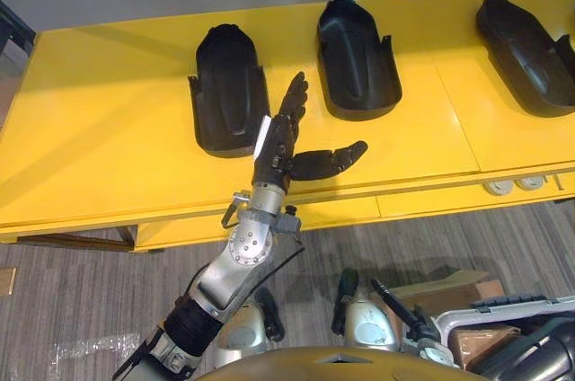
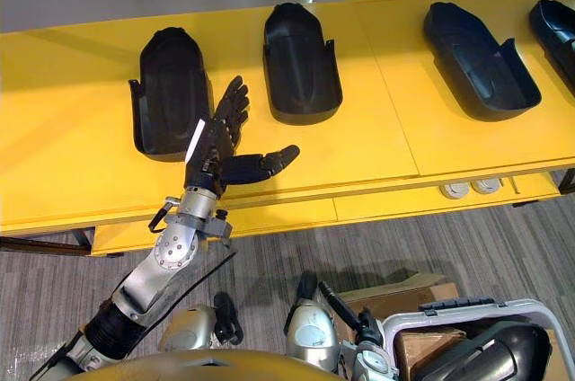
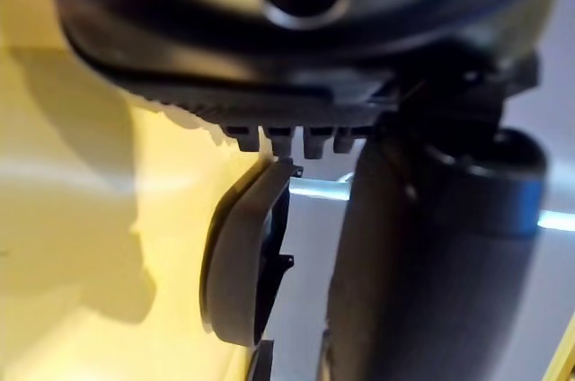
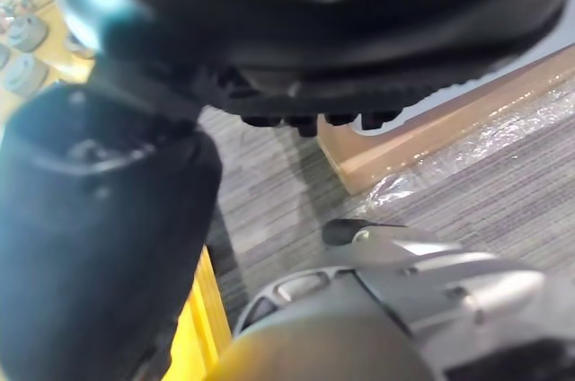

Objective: Walk over and take three plastic housings, then place them on the shelf

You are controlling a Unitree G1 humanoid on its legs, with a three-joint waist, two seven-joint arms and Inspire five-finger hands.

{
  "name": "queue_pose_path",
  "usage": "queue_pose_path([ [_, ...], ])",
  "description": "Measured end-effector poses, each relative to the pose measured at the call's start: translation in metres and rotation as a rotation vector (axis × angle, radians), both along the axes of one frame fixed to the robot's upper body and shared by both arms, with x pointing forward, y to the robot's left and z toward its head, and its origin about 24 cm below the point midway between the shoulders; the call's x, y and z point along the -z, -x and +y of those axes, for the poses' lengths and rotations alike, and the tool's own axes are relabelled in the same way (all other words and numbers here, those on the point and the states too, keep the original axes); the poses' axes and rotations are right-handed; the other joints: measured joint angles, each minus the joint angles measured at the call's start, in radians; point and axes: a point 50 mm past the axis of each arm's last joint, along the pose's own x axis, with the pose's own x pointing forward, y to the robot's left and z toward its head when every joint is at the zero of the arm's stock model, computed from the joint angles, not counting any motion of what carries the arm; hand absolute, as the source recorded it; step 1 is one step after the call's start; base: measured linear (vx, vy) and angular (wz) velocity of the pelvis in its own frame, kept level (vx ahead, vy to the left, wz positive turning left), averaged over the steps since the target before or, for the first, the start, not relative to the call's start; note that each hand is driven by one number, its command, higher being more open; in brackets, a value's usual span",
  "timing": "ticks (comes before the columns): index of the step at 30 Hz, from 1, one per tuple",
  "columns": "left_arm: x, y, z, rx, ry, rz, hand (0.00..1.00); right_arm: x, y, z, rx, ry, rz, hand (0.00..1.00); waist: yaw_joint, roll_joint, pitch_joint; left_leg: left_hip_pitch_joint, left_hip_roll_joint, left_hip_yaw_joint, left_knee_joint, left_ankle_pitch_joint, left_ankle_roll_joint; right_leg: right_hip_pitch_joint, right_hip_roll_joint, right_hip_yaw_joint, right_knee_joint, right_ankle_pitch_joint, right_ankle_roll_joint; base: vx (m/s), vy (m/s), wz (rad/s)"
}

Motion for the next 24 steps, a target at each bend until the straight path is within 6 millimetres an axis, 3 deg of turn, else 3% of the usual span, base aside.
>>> queue_pose_path([
  [18, 0.0014, 0.0007, 0.0007, -0.128, -0.005, -0.011, 1.00, -0.0001, -0.0014, 0.0009, -0.017, -0.002, 0.000, 1.00, 0.000, -0.004, 0.002, -0.008, 0.001, -0.006, 0.003, 0.002, 0.002, -0.004, -0.002, -0.004, 0.005, 0.000, 0.000, -0.04, -0.007, 0.00],
  [24, 0.0106, -0.0015, 0.0022, -0.180, -0.054, 0.021, 1.00, -0.0001, -0.0014, 0.0010, -0.017, -0.002, 0.000, 1.00, 0.000, -0.004, 0.002, -0.007, 0.001, -0.009, 0.005, 0.002, 0.003, 0.000, -0.003, -0.007, 0.006, 0.000, 0.000, -0.03, -0.005, 0.01],
])
